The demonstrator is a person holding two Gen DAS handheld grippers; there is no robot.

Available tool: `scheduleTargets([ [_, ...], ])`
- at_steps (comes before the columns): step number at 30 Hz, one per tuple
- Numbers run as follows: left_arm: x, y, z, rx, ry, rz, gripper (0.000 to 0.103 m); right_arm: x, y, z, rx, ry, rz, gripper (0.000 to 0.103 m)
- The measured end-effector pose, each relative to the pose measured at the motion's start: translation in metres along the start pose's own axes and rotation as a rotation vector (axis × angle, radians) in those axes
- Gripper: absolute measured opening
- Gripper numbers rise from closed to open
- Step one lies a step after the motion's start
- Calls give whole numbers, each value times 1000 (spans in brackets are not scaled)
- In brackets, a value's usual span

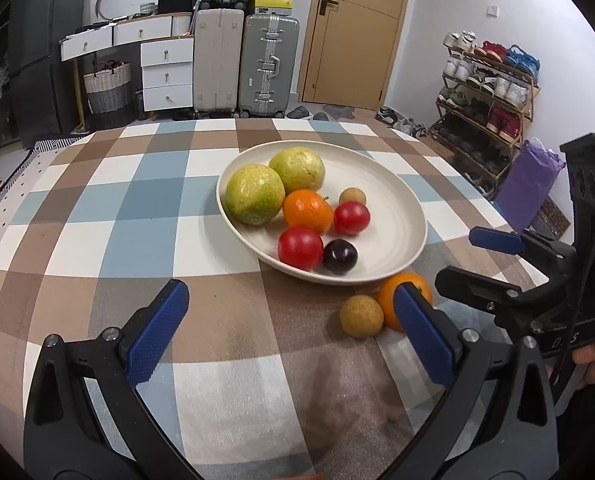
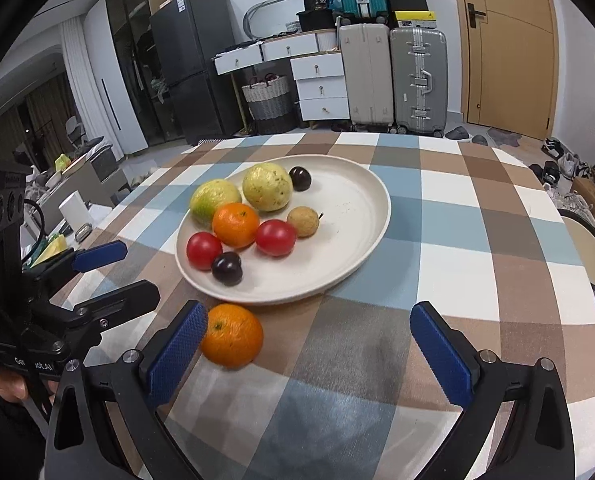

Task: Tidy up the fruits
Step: 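Withdraw both open tools toward the last orange and brown round fruit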

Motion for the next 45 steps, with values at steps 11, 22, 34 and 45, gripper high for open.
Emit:
scheduleTargets([
  [11,9,-1,11,-14,-100,15,102,14,-5,9,1,-81,-62,103],
  [22,8,-15,2,-70,-82,16,102,20,-20,11,-39,-112,-114,102],
  [34,8,-12,3,-60,-82,28,102,24,-33,10,-87,-125,-171,74],
  [45,9,-11,4,-61,-88,34,102,26,-38,9,-95,-124,-173,55],
])
Point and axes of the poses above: each gripper's, at about its wrist camera, not at the fingertips, and x roughly the way its jaws point, y to its right, z to its underside, the point moved 2 cm from there along x, roughly the way its jaws point, and after that the axes turned 9 degrees about -x, right-handed, at the moved point
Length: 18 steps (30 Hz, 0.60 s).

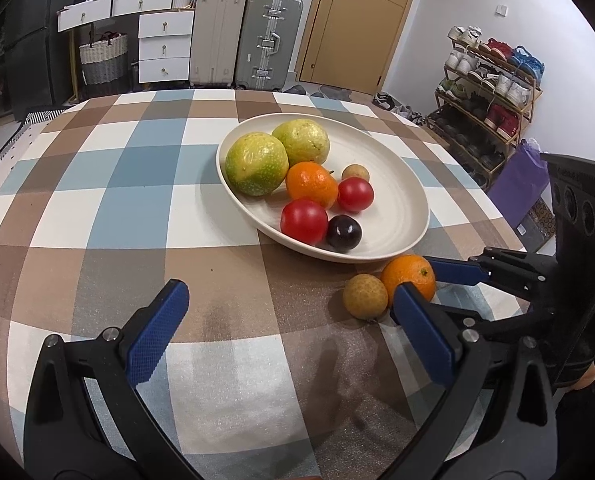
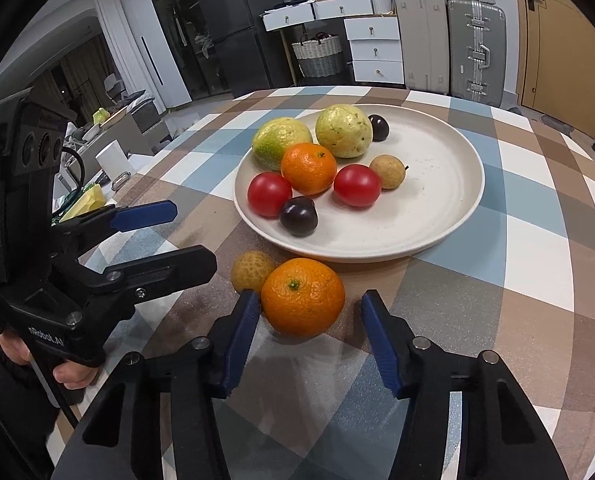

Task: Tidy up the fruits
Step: 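Grasp the orange with the right tool while the left tool grasps the brown round fruit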

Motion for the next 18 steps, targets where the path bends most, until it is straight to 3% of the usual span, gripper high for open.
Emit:
scheduleTargets([
  [8,1,0,1,-2,-3,1,102,-1,-2,0,-10,2,-6,43],
  [18,2,2,2,5,-11,8,102,-7,-1,0,-5,35,-12,42],
])
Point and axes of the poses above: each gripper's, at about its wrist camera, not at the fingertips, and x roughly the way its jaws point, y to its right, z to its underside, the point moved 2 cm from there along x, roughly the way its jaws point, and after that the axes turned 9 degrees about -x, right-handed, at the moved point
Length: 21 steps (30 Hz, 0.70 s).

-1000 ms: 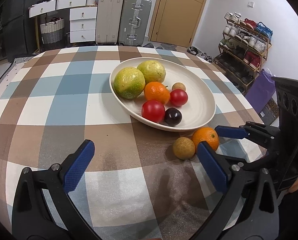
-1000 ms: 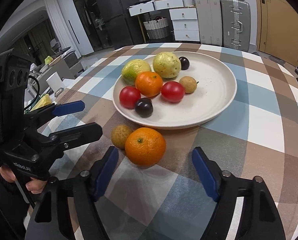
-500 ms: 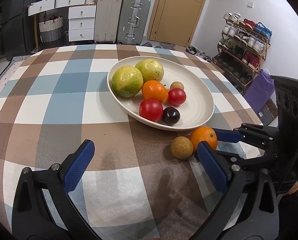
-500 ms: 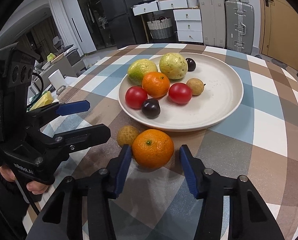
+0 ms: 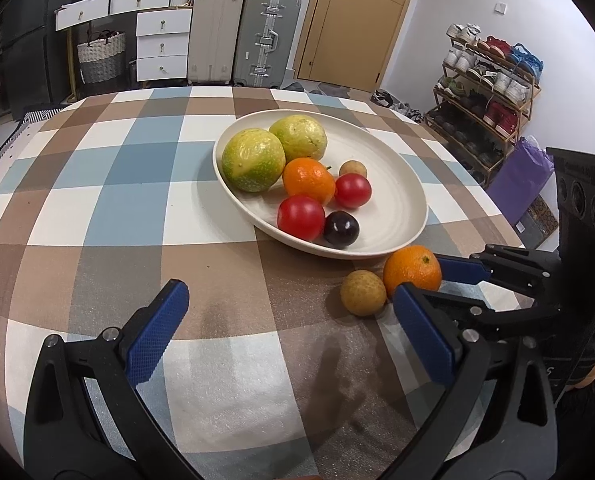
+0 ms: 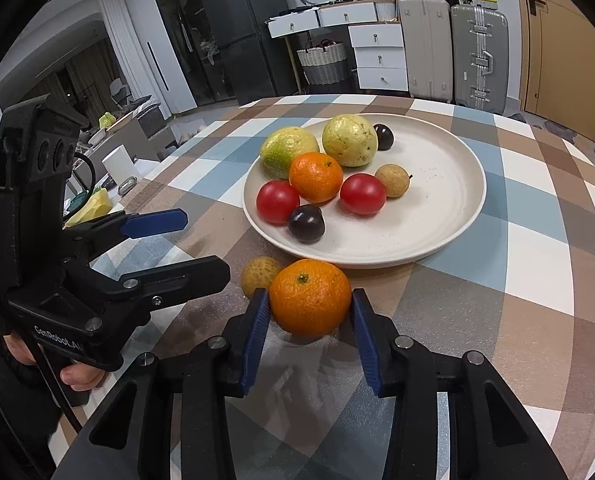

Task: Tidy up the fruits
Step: 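Grasp the orange with the right tool while the left tool grasps the brown round fruit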

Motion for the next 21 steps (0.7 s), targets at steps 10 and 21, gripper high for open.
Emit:
scheduleTargets([
  [10,4,11,4,47,-23,8,102,-12,10,2,3,25,23,42],
  [21,12,17,5,74,-49,-15,97,-24,20,-4,57,110,74,42],
])
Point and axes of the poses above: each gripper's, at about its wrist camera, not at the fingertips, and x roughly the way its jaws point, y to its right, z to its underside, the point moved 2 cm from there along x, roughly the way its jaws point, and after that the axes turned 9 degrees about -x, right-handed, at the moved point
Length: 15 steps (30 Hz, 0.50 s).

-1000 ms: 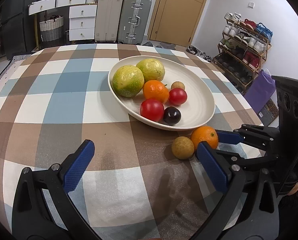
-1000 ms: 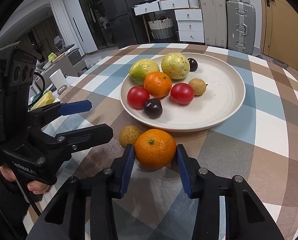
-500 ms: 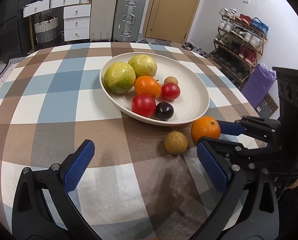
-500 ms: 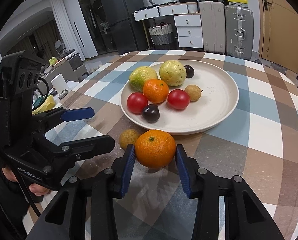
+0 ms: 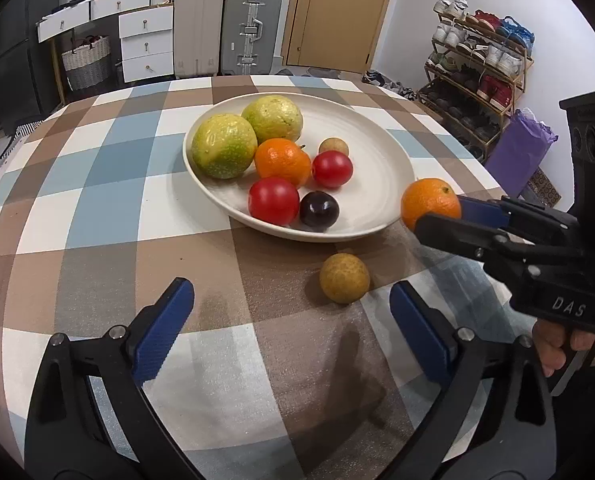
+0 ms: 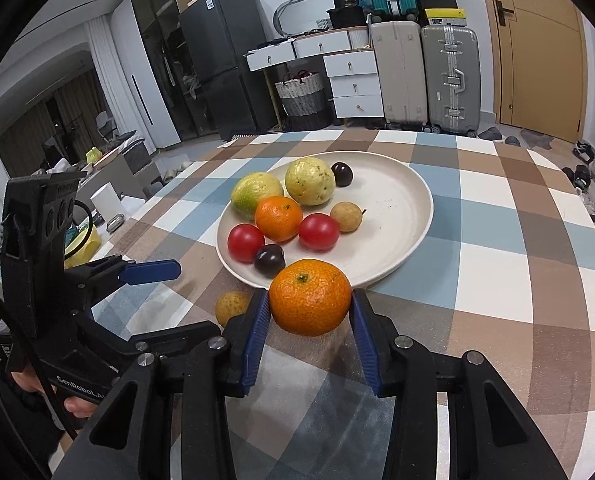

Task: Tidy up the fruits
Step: 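Grasp the orange with the right tool while the left tool grasps the brown round fruit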

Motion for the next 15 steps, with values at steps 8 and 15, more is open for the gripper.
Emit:
scheduleTargets([
  [8,13,17,2,72,-48,-15,71,-1,3,-1,20,11,33,42],
  [15,16,23,3,105,-52,-8,45,-1,6,-1,24,12,40,42],
])
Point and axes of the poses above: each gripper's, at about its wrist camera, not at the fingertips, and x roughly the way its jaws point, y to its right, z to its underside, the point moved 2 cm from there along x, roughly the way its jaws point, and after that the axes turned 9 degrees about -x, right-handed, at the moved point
